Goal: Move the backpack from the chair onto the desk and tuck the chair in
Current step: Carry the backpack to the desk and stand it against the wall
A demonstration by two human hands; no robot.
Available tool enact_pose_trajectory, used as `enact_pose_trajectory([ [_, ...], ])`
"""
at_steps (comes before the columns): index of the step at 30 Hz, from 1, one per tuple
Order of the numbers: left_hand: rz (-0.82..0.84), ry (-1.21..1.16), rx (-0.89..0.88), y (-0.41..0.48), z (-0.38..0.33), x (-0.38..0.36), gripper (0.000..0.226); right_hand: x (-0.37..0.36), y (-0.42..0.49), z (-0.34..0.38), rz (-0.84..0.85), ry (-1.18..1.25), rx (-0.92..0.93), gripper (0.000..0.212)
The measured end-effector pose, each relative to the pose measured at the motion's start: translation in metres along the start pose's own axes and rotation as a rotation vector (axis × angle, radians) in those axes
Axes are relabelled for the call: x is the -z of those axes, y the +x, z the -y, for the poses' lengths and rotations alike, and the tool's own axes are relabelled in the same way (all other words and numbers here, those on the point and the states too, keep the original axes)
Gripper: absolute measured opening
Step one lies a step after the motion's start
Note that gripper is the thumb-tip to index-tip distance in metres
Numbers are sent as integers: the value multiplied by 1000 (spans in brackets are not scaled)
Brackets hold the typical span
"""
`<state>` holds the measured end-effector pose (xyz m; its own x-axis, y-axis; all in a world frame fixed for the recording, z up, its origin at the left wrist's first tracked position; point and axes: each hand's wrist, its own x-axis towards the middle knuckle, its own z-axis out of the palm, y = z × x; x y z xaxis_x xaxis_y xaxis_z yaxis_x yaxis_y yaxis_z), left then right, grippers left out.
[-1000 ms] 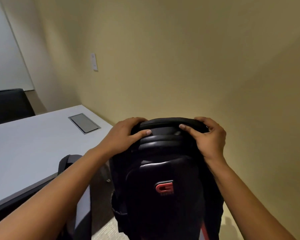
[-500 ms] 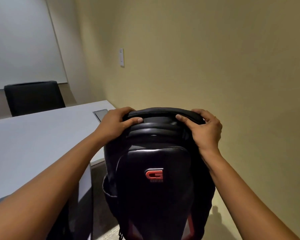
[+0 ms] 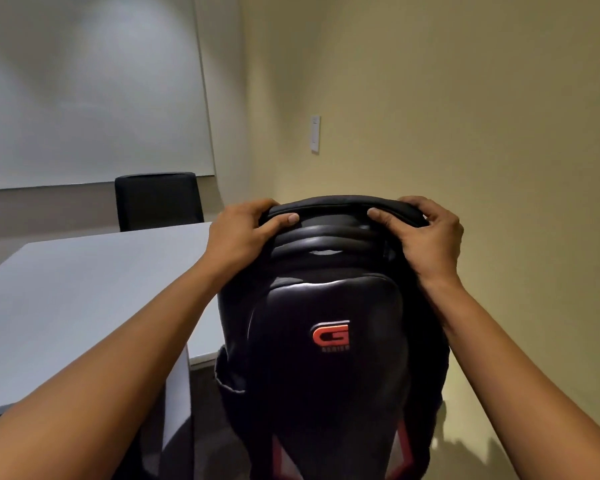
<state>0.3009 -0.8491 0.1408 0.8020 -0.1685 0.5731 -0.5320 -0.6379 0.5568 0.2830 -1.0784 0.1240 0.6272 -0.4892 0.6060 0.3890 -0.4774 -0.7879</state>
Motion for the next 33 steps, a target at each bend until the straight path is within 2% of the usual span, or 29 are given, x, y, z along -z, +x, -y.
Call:
enact_pose_trajectory([
  [2, -47, 64, 19, 13, 1, 4, 33, -13, 15, 1, 23, 13, 12, 48],
  [8, -156, 219, 66, 57, 5, 12, 38, -51, 61, -3, 94, 103, 36, 51],
  [15, -325, 358, 90, 118, 6, 11, 43, -90, 126, -9, 198, 124, 114, 38],
  [17, -375, 407, 105, 135, 7, 6, 46, -98, 138, -5, 89, 22, 227, 37],
  [19, -421, 468, 122, 153, 9, -2, 51, -107, 142, 1, -7, 55, 399, 27],
  [21, -462, 525, 138, 163, 10, -7, 51, -117, 131, 6, 142, 139, 532, 25],
  [23, -503, 566, 146, 174, 10, -11, 50, -132, 126, 1, 348, 97, 594, 36],
  [24, -517, 587, 148, 180, 11, -13, 50, -140, 127, -3, 394, 57, 604, 41],
  [29, -553, 676, 139, 202, 20, -22, 47, -181, 146, -7, 228, 82, 560, 38],
  [33, -583, 747, 157, 220, 41, -23, 46, -223, 158, -7, 199, 175, 528, 36],
])
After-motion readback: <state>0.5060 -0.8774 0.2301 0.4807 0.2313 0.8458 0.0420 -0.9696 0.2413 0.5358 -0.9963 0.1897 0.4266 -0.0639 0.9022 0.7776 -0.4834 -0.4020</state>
